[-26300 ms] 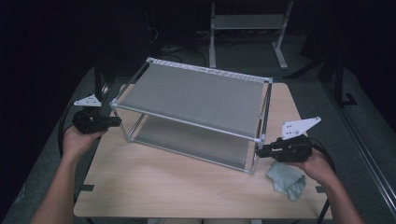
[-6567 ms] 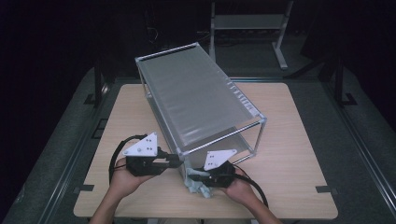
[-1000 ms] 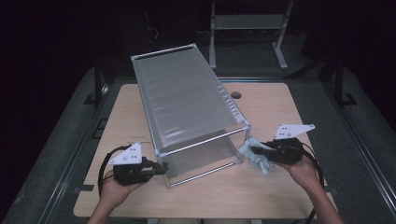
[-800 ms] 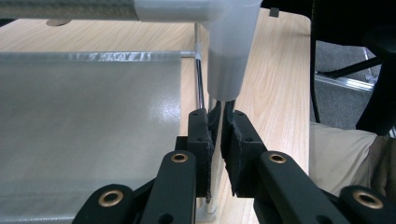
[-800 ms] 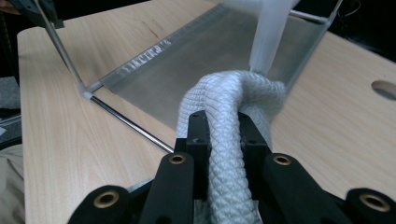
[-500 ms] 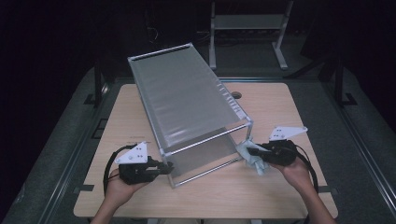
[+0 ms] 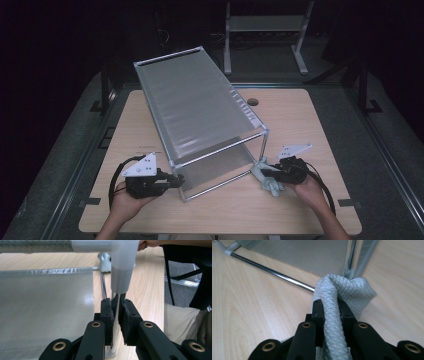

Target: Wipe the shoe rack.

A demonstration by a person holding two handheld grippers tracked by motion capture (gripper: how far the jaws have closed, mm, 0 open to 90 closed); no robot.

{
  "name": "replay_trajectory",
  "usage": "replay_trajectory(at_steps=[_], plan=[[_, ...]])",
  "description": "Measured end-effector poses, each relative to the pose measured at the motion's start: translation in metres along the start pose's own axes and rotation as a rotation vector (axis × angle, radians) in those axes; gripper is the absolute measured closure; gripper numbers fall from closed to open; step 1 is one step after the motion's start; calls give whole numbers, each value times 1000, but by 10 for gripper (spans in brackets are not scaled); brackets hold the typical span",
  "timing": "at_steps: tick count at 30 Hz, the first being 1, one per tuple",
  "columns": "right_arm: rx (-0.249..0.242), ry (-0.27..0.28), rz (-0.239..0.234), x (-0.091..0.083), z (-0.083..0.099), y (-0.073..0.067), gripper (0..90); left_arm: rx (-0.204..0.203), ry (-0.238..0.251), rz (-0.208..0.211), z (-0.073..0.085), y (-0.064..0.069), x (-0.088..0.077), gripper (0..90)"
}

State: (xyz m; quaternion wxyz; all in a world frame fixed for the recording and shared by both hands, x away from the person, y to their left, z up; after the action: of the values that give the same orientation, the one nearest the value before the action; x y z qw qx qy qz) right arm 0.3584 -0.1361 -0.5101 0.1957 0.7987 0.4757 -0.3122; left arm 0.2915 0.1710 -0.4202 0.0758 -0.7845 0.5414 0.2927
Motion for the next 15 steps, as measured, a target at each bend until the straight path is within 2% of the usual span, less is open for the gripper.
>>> replay_trajectory(at_steps=[4,6,8,9,10,12,15], plan=[[-21,26,-3,-9,-9,-2,788,6,-15,-5,3,0,-5,809],[-49,33,23,-27,-18,3,788,6,-21,-10,7,0,-13,809],[-46,36,32,-32,-20,6,788,4,-21,-12,9,0,-15,809],[-36,54,62,-42,-22,14,788,6,-24,-13,12,1,-20,809],[-19,75,67,-45,-25,17,788,7,-26,-12,14,1,-22,809],[-12,106,67,-49,-31,19,788,17,-33,-3,15,2,-25,808],[-50,120,23,-43,-43,9,788,17,-39,1,16,1,-27,808]])
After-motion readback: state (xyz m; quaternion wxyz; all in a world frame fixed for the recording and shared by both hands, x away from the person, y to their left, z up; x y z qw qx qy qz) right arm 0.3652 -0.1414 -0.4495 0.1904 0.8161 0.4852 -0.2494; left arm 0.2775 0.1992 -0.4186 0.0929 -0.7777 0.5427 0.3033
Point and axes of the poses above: each handheld gripper's, and its own axes: x roughly forward along the jaws, z roughly out of its underside, y roughly to its right, the point moved 9 cm from there along x, roughly forward along the jaws, and after that the axes turned 12 degrees about -x, right-handed, at the moved point
